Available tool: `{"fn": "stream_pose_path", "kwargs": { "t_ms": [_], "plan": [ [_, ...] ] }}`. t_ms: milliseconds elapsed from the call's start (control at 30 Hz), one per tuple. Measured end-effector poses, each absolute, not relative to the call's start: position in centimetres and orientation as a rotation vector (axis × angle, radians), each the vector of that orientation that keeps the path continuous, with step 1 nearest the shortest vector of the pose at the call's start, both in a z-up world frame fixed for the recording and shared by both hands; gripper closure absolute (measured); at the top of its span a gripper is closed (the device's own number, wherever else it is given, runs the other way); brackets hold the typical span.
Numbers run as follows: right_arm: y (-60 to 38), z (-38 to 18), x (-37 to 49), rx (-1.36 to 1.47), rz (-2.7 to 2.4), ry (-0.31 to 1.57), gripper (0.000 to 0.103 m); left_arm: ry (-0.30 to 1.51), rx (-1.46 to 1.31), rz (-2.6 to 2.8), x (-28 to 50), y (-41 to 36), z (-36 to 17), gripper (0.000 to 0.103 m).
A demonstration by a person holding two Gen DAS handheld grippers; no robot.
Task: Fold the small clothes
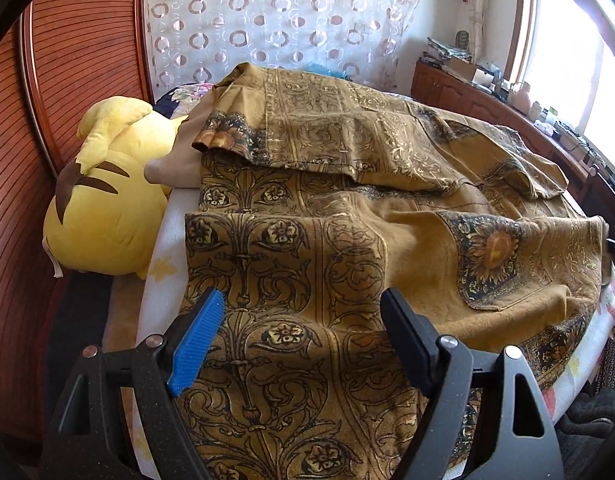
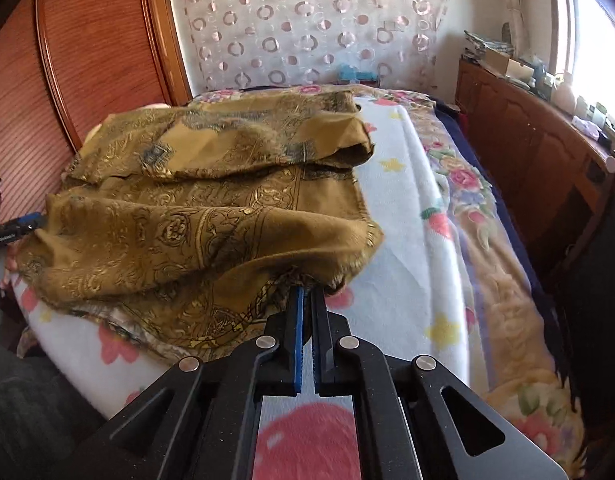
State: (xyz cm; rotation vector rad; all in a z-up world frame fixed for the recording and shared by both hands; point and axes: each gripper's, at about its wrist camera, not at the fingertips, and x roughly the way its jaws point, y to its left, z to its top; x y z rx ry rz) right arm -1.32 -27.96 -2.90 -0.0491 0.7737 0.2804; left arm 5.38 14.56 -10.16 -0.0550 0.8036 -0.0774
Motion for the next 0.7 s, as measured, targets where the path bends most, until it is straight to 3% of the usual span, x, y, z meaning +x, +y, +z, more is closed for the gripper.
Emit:
{"fn": "stream_pose_path", "kwargs": {
  "t_ms": [267,700],
  "plan": [
    [-29.4,-1.1,-4.6,-0.074,0.281,0.780,0.100,0.763,-0.076,-0.058,4.0,15.1,-8.9,0.022],
    [-26.6,0.9,-2.4,-0.095,0.244,0.671,0.067,0.723,-0.063,-0.023,3.8,15.5,-7.1,0.022]
  ]
}}
